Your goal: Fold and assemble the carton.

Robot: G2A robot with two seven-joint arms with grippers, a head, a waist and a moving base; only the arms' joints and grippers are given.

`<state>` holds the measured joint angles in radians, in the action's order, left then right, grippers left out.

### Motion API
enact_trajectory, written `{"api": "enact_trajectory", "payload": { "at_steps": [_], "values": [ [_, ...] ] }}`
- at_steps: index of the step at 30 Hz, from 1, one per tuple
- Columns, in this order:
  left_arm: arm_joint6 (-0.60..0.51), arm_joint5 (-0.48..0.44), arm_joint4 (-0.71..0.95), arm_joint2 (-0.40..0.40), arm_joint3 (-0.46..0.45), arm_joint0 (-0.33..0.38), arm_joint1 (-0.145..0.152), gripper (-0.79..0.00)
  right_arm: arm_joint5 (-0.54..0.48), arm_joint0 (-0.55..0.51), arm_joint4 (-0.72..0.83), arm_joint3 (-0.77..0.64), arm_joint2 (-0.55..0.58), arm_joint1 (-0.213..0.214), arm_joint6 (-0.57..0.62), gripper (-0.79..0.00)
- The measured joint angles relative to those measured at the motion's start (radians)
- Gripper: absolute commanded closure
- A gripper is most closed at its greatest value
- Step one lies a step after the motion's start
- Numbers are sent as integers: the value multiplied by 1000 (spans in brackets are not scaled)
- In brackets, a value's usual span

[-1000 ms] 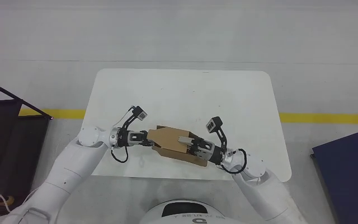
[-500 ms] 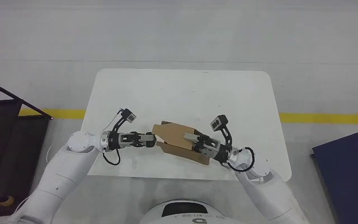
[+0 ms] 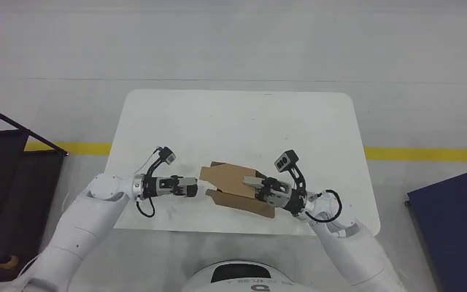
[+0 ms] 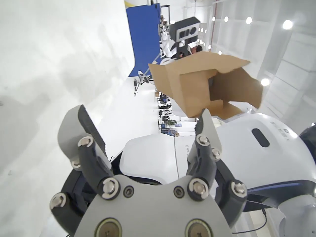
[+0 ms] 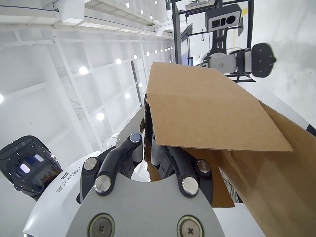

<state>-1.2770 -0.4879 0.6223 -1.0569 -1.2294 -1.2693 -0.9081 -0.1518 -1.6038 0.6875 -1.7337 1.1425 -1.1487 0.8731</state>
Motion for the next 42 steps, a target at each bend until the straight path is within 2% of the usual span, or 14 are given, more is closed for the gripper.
{"api": "enact_trajectory", "payload": {
  "at_steps": [9,19,26,36,42],
  "values": [
    [-5,15,28,114,58,138,-58,-785,8,5,-11,-2,-17,0,12,0],
    [-26,-12,56,153,108,177,-88,-785,6,6,-9,1,-18,1,11,0],
    [-24,-32,50,128,95,163,-84,-785,20,20,-16,15,-26,0,-12,0],
    [-15,-40,0,75,9,122,-63,-785,26,35,-19,28,-42,-4,-30,0],
    [-10,-41,-36,71,-9,116,-62,-785,31,42,-9,35,-44,-5,-45,0]
  ]
}}
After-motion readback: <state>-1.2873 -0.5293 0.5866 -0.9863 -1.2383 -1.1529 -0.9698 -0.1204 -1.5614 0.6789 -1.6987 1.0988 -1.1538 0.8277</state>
